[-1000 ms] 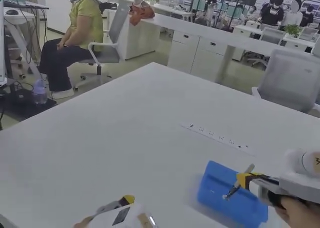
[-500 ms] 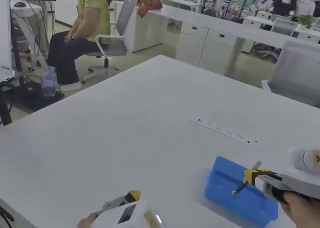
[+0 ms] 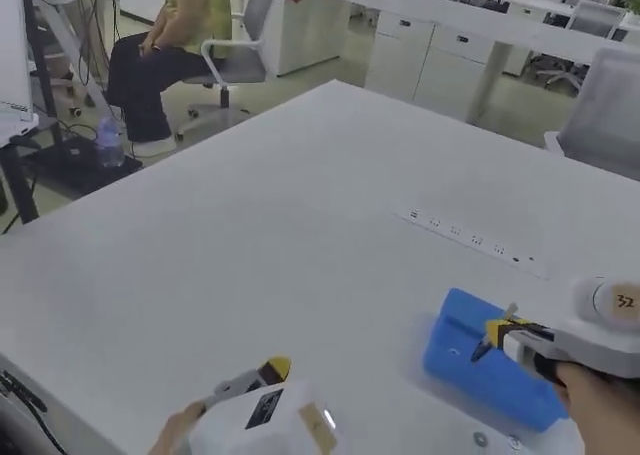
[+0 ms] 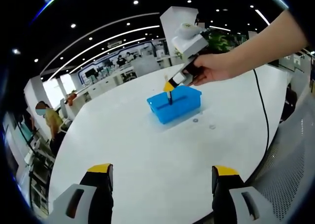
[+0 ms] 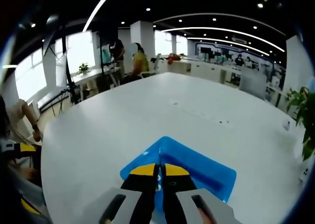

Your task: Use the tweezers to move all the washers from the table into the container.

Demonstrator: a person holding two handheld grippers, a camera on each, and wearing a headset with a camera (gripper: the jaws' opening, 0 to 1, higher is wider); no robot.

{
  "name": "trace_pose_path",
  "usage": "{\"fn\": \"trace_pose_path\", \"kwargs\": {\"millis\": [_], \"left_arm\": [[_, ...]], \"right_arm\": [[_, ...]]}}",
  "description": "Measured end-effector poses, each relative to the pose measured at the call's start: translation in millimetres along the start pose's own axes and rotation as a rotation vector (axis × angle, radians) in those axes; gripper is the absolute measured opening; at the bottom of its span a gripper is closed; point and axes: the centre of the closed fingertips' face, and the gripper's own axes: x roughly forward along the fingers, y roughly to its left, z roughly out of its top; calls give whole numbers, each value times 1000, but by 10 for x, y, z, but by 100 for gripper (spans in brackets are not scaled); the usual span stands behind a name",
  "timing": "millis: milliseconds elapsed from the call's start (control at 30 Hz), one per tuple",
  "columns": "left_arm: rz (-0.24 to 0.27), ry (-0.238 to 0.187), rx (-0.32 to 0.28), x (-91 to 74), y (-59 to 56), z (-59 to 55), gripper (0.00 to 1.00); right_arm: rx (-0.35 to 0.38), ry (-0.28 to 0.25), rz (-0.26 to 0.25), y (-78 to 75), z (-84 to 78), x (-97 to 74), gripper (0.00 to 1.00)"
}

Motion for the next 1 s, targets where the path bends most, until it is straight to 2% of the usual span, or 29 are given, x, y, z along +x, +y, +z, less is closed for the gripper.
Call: {"fn": "trace_pose_path", "kwargs": {"millis": [333,533,833,1000], "left_arm": [[2,-2,-6,-2,8,8,84],[3,-3,-7,-2,12,9,84],[6,-12,-11,-13,25,24,84],[6,-14,-6,-13,20,25,83]], "right_arm": [[-5,7,2,0,-72,28,0],[-7,-2,-2,-4,-39,-2,0],[-10,-42,3,61,82,-172,1],[-3,-98,9,111,186,-361,1]]}}
